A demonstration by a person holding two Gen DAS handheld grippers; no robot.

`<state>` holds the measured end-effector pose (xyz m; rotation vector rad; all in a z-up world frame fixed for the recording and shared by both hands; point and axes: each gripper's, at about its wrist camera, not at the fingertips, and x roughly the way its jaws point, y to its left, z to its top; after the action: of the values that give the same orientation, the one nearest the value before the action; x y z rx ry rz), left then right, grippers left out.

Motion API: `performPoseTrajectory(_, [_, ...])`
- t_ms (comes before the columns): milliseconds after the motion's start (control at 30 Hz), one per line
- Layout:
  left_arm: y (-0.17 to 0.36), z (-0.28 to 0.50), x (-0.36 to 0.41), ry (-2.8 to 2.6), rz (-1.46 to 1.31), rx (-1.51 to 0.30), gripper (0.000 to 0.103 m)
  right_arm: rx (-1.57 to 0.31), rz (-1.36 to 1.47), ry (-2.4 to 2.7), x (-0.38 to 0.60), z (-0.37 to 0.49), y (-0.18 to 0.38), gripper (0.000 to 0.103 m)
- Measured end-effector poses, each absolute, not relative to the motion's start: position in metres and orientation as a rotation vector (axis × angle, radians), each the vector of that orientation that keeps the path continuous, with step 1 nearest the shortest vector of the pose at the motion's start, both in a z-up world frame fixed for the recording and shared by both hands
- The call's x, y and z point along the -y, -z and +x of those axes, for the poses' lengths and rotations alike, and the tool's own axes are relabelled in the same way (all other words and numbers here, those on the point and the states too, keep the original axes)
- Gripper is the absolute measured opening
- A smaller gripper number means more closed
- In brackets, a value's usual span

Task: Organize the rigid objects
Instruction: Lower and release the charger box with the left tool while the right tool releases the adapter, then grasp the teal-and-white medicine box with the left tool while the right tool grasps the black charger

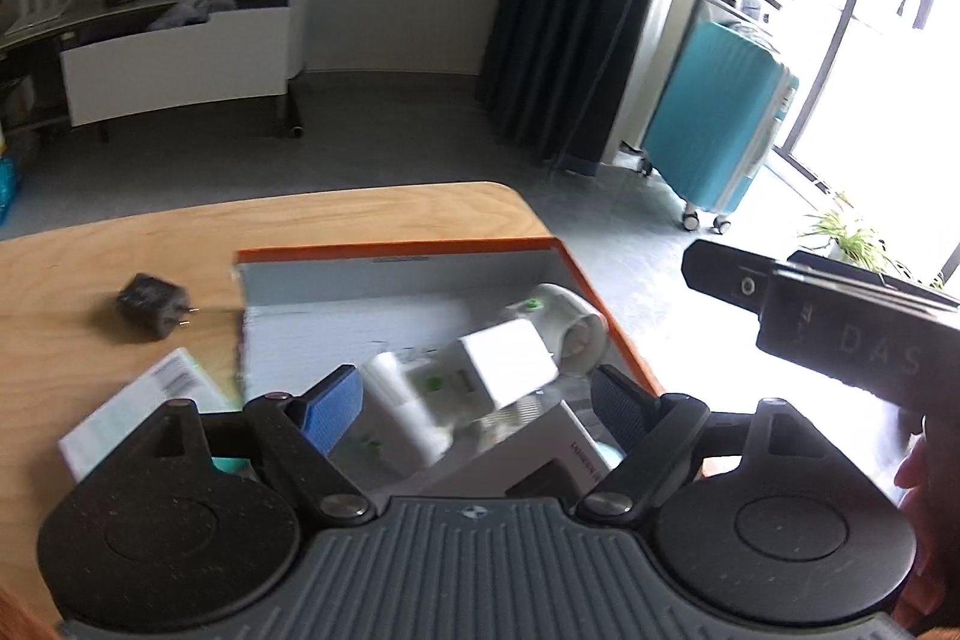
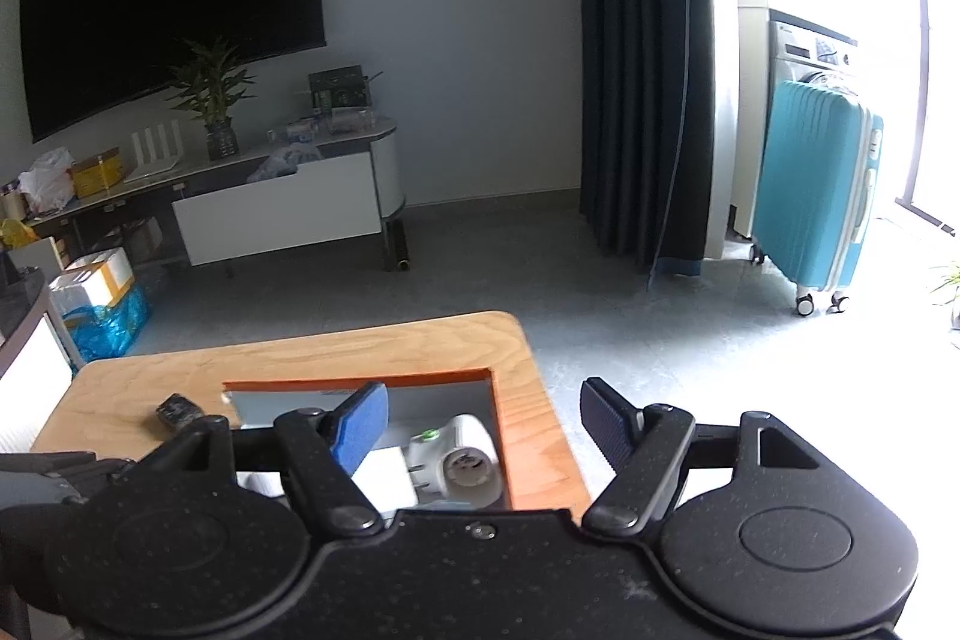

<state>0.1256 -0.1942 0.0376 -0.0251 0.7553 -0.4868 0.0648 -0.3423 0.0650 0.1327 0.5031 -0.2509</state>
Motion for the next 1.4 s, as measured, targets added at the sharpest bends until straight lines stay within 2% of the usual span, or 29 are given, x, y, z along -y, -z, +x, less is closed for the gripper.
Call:
performPoseTrajectory(400, [-0.046, 0.117, 0.128, 0.333, -0.06, -0.754, 0.086, -0.552, 0.119, 0.144, 0.283, 0.075, -0.061, 0.086])
performPoseTrajectory(867, [-0.027, 0.12, 0.041, 0.159, -0.136, -0.801, 0.087, -0.674, 0.044, 0.039, 0.211, 0.101, -0.043, 0.087])
performPoseTrajectory(1400, [-0.002, 0.193, 0.028, 0.137, -0.066, -0.805, 0.09, -0.877, -0.153, 0.057, 0.162, 0.151, 0.008, 0.087])
